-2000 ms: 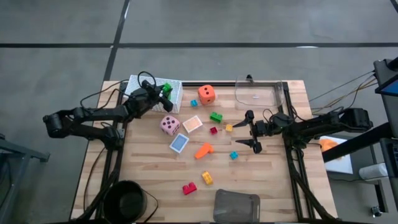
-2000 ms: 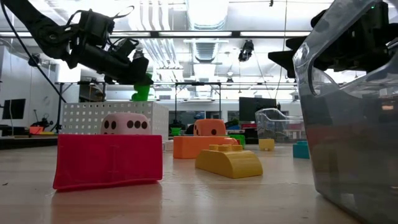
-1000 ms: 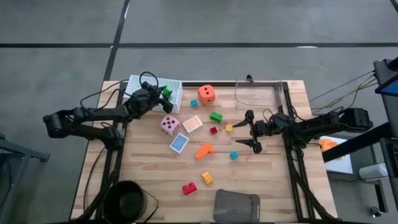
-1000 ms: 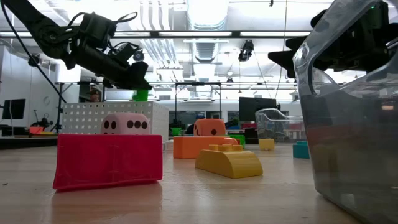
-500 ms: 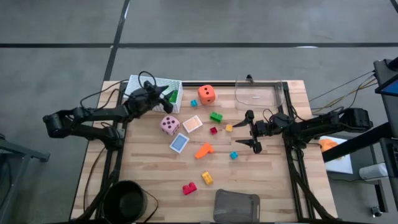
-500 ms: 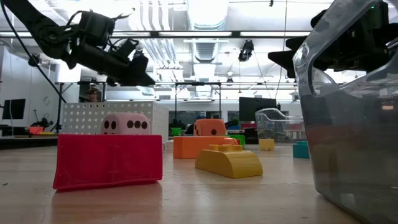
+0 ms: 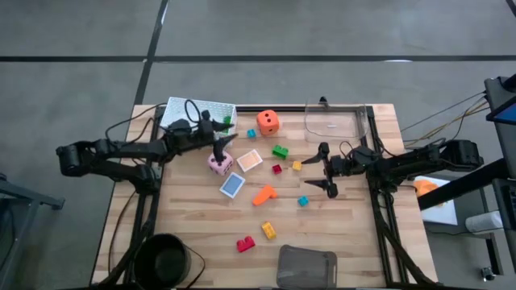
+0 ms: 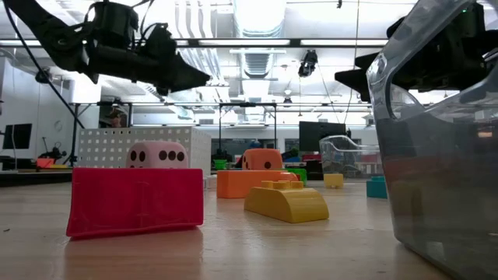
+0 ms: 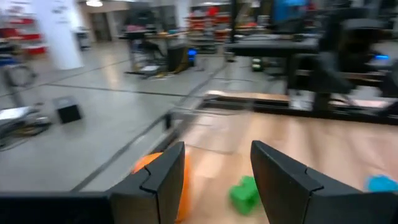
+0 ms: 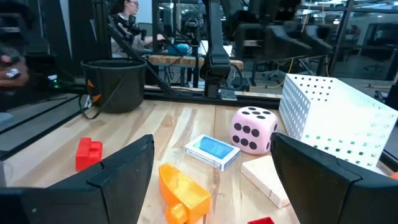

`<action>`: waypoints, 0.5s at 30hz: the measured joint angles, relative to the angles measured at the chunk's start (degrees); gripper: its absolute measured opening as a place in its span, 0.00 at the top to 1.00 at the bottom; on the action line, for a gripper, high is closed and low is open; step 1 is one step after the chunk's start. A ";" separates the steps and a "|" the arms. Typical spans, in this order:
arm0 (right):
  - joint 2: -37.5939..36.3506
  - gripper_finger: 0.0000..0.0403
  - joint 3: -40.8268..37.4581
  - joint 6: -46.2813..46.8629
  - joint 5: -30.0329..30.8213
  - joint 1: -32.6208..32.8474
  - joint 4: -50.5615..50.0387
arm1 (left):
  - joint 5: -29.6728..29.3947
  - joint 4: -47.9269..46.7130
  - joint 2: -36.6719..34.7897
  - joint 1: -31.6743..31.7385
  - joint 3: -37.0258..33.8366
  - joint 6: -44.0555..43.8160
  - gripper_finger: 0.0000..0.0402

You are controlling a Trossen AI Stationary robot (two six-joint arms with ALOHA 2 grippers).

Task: Pick & Place Toys
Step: Put the large green game piece into the white bin

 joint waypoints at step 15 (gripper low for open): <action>3.25 0.21 7.53 0.79 5.25 -0.01 -14.27 | -0.08 -1.68 -0.11 -16.65 0.04 -1.57 0.54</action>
